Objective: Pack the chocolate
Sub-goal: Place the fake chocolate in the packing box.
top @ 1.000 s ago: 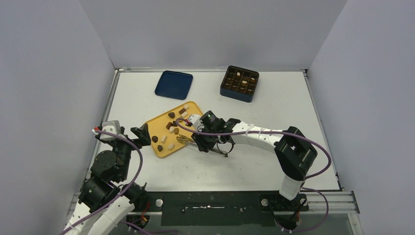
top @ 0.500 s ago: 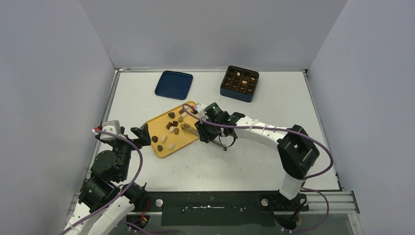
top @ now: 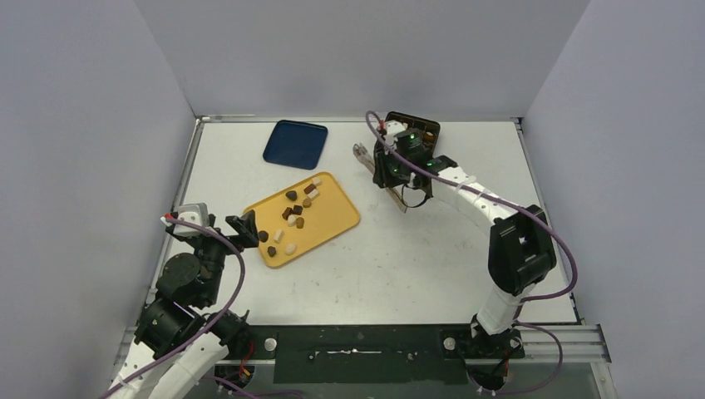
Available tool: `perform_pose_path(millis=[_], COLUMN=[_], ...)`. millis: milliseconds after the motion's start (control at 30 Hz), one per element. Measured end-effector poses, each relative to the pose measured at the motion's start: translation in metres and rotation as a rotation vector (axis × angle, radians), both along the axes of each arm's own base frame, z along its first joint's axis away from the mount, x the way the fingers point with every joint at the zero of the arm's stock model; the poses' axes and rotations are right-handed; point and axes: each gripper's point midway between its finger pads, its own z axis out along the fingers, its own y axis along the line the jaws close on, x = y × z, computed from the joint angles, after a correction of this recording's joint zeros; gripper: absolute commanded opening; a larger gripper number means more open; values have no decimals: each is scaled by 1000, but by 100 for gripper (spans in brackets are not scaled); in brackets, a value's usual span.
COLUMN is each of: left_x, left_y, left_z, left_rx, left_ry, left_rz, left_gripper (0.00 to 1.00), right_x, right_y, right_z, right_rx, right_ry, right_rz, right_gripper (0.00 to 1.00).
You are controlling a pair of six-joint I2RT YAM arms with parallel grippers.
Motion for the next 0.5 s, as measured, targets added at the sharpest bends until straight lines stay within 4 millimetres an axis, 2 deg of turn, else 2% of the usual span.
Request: perform_pose_path(millis=[100, 267, 367, 500], left_x=[2, 4, 5, 6], left_y=[-3, -6, -7, -9], left_z=[-2, -5, -7, -9], left_rx=[6, 15, 21, 24], left_ry=[10, 23, 32, 38], left_rz=[-11, -18, -21, -26], left_gripper=[97, 97, 97, 97], right_x=[33, 78, 96, 116], right_y=[-33, -82, -93, -99], right_z=[15, 25, 24, 13], right_rx=[23, 23, 18, 10], right_ry=[-41, -72, -75, -61], right_rz=[-103, -245, -282, -303], right_gripper=[24, 24, 24, 25])
